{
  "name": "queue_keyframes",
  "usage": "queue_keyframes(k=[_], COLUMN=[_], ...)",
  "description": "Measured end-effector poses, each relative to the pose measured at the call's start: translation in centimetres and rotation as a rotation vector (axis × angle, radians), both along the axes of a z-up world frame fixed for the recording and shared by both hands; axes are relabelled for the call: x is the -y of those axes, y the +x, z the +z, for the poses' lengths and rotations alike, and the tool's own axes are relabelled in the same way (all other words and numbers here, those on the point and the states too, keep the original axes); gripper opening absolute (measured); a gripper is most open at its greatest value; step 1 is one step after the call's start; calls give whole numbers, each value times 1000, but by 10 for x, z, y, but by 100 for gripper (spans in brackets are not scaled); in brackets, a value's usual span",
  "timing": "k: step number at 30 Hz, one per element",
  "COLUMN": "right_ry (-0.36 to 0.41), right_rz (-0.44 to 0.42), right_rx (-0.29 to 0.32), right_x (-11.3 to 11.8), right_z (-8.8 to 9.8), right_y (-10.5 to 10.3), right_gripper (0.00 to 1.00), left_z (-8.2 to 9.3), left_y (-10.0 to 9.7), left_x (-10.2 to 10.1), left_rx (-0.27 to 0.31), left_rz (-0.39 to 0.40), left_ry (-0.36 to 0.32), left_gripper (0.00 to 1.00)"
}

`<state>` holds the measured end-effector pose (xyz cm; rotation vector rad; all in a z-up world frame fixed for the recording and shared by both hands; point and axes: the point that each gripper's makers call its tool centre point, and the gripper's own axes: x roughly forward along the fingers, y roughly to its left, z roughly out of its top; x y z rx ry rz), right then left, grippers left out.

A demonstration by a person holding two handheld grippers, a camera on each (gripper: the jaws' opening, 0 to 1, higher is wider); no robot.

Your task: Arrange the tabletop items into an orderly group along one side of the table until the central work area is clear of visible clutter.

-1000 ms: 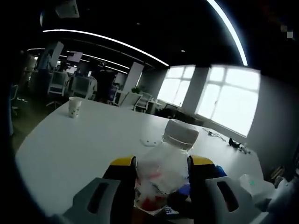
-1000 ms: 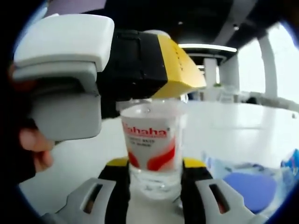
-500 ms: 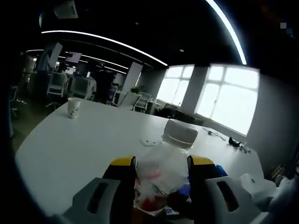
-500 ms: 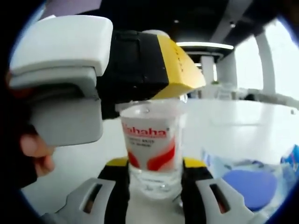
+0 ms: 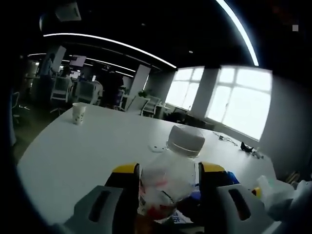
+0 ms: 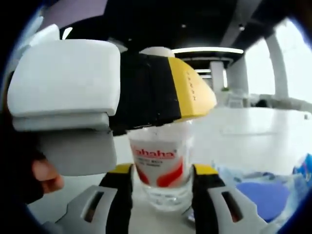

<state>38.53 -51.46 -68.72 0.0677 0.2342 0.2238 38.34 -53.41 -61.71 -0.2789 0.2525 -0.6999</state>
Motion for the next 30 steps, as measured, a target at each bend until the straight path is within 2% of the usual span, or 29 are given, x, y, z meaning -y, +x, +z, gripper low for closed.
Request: queue_keyframes(k=[2, 4, 7, 9, 12, 15, 17, 19, 23, 30], right_ry=[-3, 8, 22, 25, 19, 7, -9, 2, 9, -17], right_rz=[2, -5, -3, 7, 35, 61, 89, 96, 105, 193], right_rx=[-3, -7, -22, -31, 37, 53, 54, 32, 42, 42], right_x=[0, 1, 4, 7, 10, 9, 5, 6, 11, 21], right_z=[0, 1, -2, -1, 20, 30, 29, 29, 42, 60], right_y=[-1, -2, -6, -11, -16, -21, -24, -27, -33, -50], right_gripper=[50, 61, 76, 76, 80, 86, 89, 88, 90, 89], left_z=[5, 8, 12, 17, 24, 25, 23, 24, 33, 34], left_y=[2, 1, 2, -1, -7, -13, -15, -18, -25, -47], left_x=[-1, -2, -3, -4, -9, -19, -23, -24, -24, -35], left_rx=[13, 24, 51, 55, 60, 54, 39, 25, 32, 5], left_rz=[19, 30, 45, 45, 66, 82, 93, 96, 97, 113], left_ry=[-17, -20, 2, -10, -42, -45, -47, -46, -41, -24], left_gripper=[59, 66, 82, 90, 100, 100, 100, 100, 100, 100])
